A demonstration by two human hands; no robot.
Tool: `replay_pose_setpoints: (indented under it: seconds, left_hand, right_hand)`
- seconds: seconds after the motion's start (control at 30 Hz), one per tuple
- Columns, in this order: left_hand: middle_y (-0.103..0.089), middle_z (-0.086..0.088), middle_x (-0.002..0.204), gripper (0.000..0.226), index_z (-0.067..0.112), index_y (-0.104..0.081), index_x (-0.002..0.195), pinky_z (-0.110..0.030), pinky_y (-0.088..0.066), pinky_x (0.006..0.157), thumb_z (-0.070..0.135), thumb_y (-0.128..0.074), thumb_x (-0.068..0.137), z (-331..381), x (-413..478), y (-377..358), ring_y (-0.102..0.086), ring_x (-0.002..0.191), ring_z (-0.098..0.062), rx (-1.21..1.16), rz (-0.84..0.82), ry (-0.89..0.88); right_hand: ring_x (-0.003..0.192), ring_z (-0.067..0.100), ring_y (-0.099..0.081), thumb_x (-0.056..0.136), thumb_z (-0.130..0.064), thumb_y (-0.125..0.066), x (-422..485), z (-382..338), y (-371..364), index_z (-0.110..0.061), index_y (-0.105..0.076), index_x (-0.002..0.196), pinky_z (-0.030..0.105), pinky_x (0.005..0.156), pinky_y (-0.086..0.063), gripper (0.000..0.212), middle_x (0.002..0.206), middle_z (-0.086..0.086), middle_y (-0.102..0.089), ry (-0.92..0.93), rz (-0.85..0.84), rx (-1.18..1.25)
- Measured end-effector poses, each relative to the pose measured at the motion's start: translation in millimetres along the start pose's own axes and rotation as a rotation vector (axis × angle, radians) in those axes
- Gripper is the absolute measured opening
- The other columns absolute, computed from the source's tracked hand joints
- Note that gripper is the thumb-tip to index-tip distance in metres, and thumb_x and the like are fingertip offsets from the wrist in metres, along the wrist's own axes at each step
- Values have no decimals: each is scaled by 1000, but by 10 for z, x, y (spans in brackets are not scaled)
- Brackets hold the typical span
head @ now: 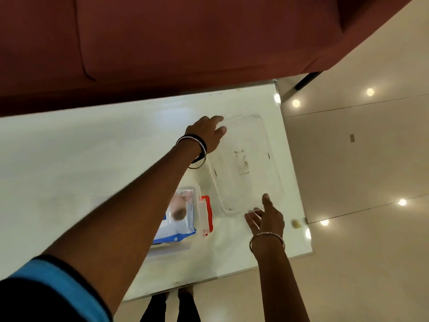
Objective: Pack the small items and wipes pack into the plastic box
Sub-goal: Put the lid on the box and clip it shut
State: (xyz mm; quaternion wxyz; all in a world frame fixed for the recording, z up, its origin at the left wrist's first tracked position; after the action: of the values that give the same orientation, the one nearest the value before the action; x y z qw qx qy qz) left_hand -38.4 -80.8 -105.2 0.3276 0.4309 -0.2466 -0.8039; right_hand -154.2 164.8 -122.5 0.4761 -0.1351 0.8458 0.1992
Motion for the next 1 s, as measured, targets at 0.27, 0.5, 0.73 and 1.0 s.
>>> replay_pose_setpoints:
  seconds: [0.27,0.5,0.73,1.0]
  left_hand:
    - [-67,-1,114,48,20,-56,111,-30,-42,90,59,-34,93,-367,-787,540,-60,106,-19,-657,277,87]
    - [-66,4,100,31,19,-57,94,-28,-46,77,47,-65,82,-853,-1583,692,-62,81,-1,-1091,294,160]
    - [-71,11,113,41,19,-49,130,-13,-53,73,5,-55,92,-1418,-2447,485,-68,99,-1,-1202,314,148]
    - [-51,-2,141,55,21,-43,138,-37,-43,108,-8,-50,92,-1820,-3006,74,-47,133,-18,-1041,339,212]
  right_hand:
    - [91,31,-68,86,-53,-66,-490,-111,-65,-8,-62,92,42,86,-60,45,88,11,-67,102,-67,376]
    - [81,19,-69,85,0,-68,-854,-185,-198,-12,-72,77,20,65,-59,15,76,0,-72,307,-192,195]
    - [116,17,-64,84,7,-67,-1076,-29,-277,-11,-64,125,32,100,-51,45,120,0,-67,580,-401,-133]
    - [122,12,-60,88,8,-62,-1232,459,-266,-13,-52,142,12,98,-48,59,138,2,-61,780,-394,-578]
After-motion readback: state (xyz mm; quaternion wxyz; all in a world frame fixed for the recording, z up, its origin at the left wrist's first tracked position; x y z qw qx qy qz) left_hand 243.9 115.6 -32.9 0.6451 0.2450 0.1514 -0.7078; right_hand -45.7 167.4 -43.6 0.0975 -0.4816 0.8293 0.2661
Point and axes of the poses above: each hand's wrist, its own x-axis towards the middle knuckle, its own y-axis out of the back of the hand, z = x × y, the point moved 3 cm from there along x, towards the middle knuckle
